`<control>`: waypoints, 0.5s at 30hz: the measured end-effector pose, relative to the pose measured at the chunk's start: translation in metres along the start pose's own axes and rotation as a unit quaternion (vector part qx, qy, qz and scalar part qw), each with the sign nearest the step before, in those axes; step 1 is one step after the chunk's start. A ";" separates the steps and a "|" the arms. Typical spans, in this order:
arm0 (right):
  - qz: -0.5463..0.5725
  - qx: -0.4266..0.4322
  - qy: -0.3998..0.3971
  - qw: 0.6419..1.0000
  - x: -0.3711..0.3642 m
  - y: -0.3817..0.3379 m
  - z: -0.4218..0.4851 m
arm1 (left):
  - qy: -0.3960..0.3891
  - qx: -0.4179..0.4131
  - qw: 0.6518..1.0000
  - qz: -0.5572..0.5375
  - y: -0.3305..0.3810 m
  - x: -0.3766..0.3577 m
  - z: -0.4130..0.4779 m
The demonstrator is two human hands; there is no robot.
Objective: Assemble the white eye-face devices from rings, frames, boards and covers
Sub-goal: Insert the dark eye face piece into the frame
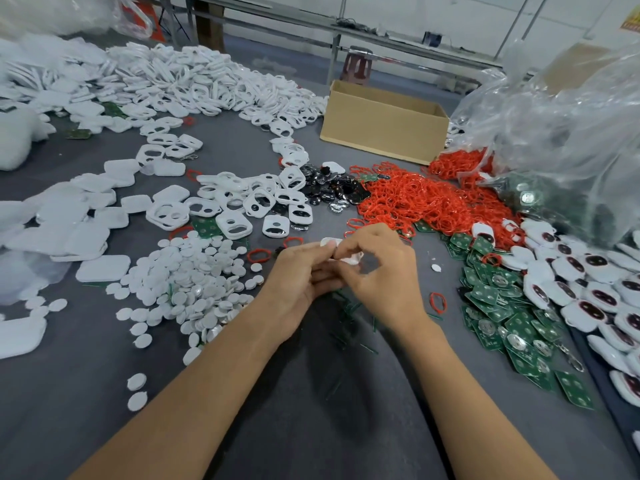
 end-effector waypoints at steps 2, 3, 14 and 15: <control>-0.013 -0.030 -0.013 0.999 -0.001 0.002 -0.001 | -0.003 -0.005 1.000 0.010 0.000 0.000 -0.001; -0.004 -0.052 -0.022 0.998 -0.001 0.004 -0.002 | 0.001 -0.008 1.000 0.007 0.001 0.000 -0.001; 0.124 -0.067 -0.015 0.990 0.008 -0.012 0.011 | 0.013 -0.014 0.999 -0.033 -0.001 0.000 0.001; 0.099 -0.051 -0.009 0.994 0.008 -0.019 0.016 | 0.004 -0.019 1.000 -0.015 0.000 -0.002 0.000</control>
Point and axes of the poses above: each hand's wrist, its own z-axis towards the middle knuckle, its own x-axis out of the back of the hand, y = z × x, the point moved 6 cm from there along z, towards the middle knuckle, and after that the axes turned 2 degrees about -x, right-handed, at the moved point
